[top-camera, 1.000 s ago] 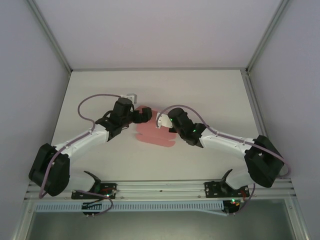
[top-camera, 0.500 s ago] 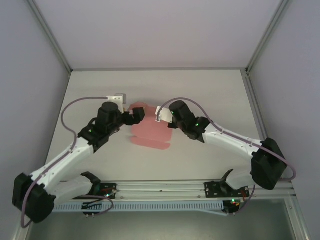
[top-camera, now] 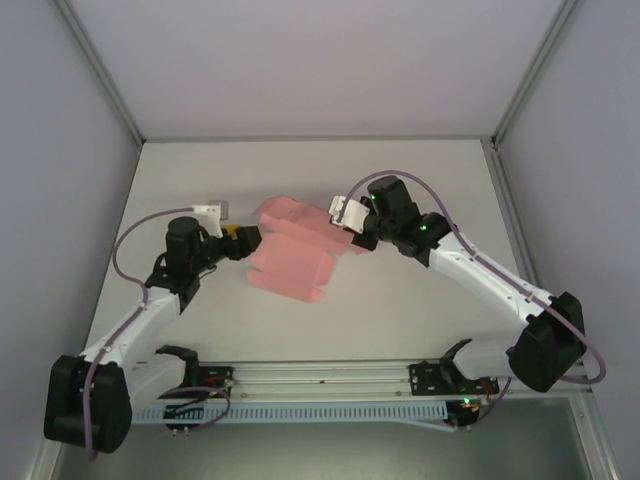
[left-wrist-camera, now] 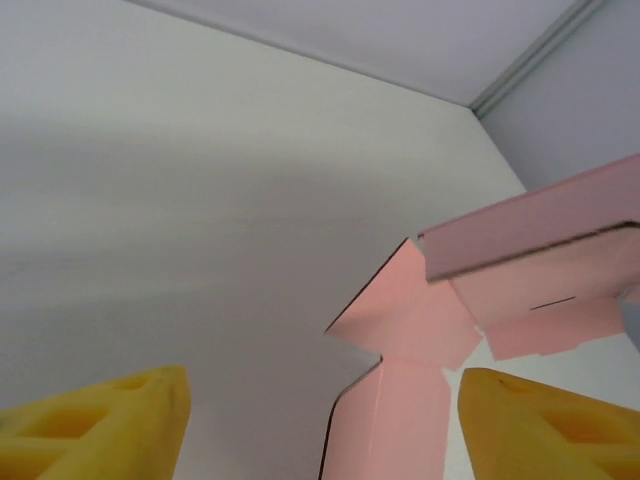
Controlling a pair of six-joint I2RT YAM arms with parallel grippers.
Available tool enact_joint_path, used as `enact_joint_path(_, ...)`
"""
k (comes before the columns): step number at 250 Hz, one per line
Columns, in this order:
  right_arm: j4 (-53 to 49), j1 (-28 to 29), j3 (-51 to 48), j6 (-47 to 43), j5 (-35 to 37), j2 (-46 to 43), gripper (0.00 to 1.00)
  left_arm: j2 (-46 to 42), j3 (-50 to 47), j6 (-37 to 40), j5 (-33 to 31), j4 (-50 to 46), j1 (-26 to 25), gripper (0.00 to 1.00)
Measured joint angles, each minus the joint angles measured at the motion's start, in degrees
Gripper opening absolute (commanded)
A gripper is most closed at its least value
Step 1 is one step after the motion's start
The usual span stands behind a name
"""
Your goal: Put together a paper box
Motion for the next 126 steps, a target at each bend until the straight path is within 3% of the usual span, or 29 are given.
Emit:
enact_joint_path(50, -1.9, -2.5, 0.0, 1.5, -5.8, 0.0, 0.00, 1.3, -2.1, 1.3, 4.8, 10.1, 0.6, 0.57)
enact_joint_path(115, -1.9, -4.5, 0.2, 3.0, -11.1, 0.0, 0.00, 3.9, -2.2, 3.1, 6.8, 14.8, 0.9, 0.53)
enact_joint_path(126, -1.9, -4.6, 0.3, 3.3, -11.7, 0.1, 0.00, 4.3, -2.2, 3.3, 7.0, 15.4, 0.9, 0.45)
